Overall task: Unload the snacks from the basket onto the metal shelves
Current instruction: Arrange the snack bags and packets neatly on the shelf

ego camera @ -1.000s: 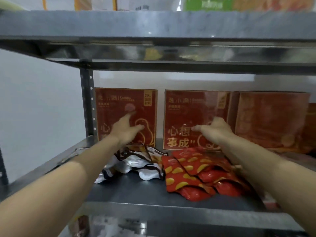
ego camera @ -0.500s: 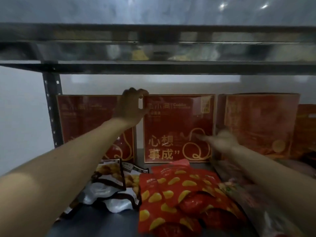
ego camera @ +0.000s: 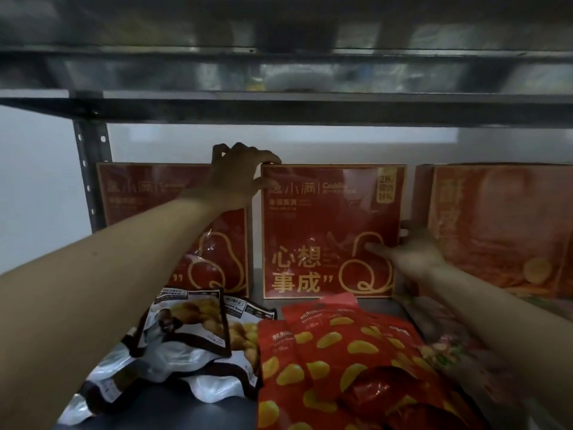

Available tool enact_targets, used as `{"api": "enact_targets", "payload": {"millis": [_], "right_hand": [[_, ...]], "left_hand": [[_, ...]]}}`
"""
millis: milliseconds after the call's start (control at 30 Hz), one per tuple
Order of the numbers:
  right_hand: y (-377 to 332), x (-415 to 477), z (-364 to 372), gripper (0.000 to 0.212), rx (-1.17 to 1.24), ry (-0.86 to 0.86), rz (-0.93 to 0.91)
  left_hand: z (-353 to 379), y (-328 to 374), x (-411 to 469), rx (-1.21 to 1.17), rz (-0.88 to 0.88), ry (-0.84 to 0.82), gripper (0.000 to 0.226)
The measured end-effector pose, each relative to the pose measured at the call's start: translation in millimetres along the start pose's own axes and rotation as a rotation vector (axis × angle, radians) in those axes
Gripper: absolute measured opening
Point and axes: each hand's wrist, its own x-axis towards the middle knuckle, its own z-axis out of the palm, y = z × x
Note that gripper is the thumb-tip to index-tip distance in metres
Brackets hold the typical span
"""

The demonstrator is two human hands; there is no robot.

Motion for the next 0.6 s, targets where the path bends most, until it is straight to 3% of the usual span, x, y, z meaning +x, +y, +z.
{"api": "enact_targets", "payload": {"millis": [300,500,600], "right_hand": [[1.2,4.0,2.9,0.070,-0.027,-0.008,-0.011],[-12.9,-5.1,-24.1,0.101,-0.229,-0.039,0.002],[-17.9,-11.2,-46.4,0.092,-0.256,0.011,-0.044]], "left_hand": [[6.3,-2.4,-4.2,-0.104,-0.024,0.036,0.037],[0.4,5.3,-7.9,-0.106,-0.025,0.024,0.055],[-4.9,21.6,-5.2,-0.108,-0.009,0.020,0.056]]}}
